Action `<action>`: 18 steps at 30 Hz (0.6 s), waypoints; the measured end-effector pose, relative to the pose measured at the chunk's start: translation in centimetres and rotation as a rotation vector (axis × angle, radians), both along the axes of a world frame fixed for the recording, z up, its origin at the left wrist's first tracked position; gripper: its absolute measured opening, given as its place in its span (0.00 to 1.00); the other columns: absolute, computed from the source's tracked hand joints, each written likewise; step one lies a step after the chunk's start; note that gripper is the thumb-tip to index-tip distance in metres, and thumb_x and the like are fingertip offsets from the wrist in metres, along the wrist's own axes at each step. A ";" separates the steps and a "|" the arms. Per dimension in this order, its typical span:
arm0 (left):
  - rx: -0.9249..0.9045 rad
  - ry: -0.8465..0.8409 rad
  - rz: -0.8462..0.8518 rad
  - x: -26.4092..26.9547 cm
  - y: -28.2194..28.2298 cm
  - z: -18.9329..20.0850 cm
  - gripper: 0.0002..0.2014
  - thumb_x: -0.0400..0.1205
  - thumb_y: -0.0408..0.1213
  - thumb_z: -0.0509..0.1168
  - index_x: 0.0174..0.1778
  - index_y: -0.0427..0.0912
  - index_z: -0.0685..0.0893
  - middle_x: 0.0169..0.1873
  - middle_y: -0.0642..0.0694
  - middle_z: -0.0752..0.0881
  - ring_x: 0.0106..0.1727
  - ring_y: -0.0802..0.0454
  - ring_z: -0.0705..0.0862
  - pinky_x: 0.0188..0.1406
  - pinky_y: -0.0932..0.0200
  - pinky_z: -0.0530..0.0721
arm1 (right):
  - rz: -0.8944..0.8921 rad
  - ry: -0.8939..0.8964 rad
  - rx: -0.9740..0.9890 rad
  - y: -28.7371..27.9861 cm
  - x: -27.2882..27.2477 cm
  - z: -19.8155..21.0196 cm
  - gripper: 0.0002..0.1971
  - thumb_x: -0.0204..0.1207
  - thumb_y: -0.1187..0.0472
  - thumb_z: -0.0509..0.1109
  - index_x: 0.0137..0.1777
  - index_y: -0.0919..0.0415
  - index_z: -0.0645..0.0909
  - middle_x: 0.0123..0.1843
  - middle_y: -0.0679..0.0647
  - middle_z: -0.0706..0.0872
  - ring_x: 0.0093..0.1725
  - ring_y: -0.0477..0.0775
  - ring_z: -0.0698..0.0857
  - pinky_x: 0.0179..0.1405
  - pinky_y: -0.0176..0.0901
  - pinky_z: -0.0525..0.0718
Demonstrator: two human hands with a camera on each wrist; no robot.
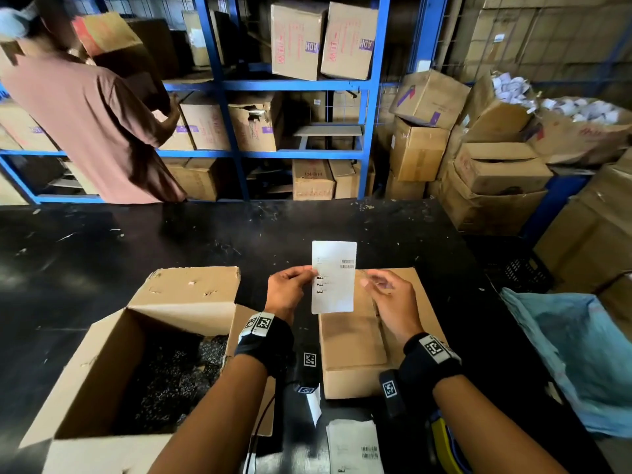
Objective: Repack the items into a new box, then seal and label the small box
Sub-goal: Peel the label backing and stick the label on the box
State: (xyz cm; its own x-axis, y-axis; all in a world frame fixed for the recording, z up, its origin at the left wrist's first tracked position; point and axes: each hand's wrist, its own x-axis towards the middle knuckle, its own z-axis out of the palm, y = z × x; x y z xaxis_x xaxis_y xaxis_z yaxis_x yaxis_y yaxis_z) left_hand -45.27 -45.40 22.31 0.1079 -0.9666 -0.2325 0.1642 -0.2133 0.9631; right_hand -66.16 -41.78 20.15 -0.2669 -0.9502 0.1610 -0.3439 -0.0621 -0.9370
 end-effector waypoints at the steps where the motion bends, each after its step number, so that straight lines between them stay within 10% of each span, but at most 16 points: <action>1: 0.015 0.003 -0.012 -0.1 0.1 -0.1 0.07 0.79 0.33 0.74 0.50 0.34 0.90 0.46 0.43 0.93 0.46 0.54 0.92 0.38 0.63 0.86 | 0.001 -0.042 0.025 -0.1 -0.1 0.1 0.12 0.79 0.59 0.78 0.62 0.55 0.89 0.56 0.45 0.91 0.58 0.42 0.87 0.59 0.38 0.86; 5: 0.058 -0.012 -0.057 -0.6 0.3 -1.0 0.07 0.76 0.38 0.76 0.46 0.41 0.92 0.47 0.49 0.94 0.56 0.50 0.90 0.59 0.46 0.79 | 0.061 -0.150 0.089 -0.4 -0.2 -0.1 0.09 0.80 0.62 0.76 0.60 0.58 0.90 0.56 0.45 0.92 0.57 0.42 0.90 0.60 0.42 0.90; 13: -0.038 -0.158 -0.051 -1.2 0.7 -2.1 0.05 0.77 0.33 0.76 0.47 0.38 0.92 0.43 0.49 0.94 0.45 0.58 0.92 0.48 0.63 0.89 | 0.058 -0.160 0.166 -0.9 -0.9 -1.2 0.04 0.80 0.65 0.76 0.52 0.59 0.92 0.53 0.48 0.93 0.54 0.46 0.92 0.51 0.38 0.90; 18: -0.062 -0.589 -0.076 -0.8 0.1 -4.0 0.28 0.75 0.47 0.78 0.69 0.45 0.80 0.54 0.51 0.90 0.55 0.55 0.89 0.53 0.62 0.87 | -0.023 -0.144 0.222 -2.1 -1.9 -2.2 0.04 0.81 0.67 0.75 0.50 0.63 0.92 0.51 0.51 0.93 0.51 0.47 0.92 0.46 0.33 0.87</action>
